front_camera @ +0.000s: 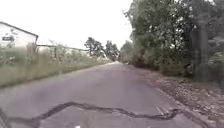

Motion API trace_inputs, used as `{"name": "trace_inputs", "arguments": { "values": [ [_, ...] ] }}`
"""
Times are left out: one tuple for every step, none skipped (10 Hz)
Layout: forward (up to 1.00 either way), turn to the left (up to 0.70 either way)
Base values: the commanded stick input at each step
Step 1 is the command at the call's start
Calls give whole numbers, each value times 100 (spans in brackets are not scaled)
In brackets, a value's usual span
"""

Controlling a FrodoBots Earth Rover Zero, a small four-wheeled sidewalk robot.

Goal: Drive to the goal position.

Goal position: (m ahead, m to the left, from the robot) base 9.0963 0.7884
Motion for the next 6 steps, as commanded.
{"name": "trace_inputs", "arguments": {
  "values": [
    [100, 0],
    [100, -2],
    [100, -2],
    [100, -2],
    [100, -2],
    [100, -2]
  ]
}}
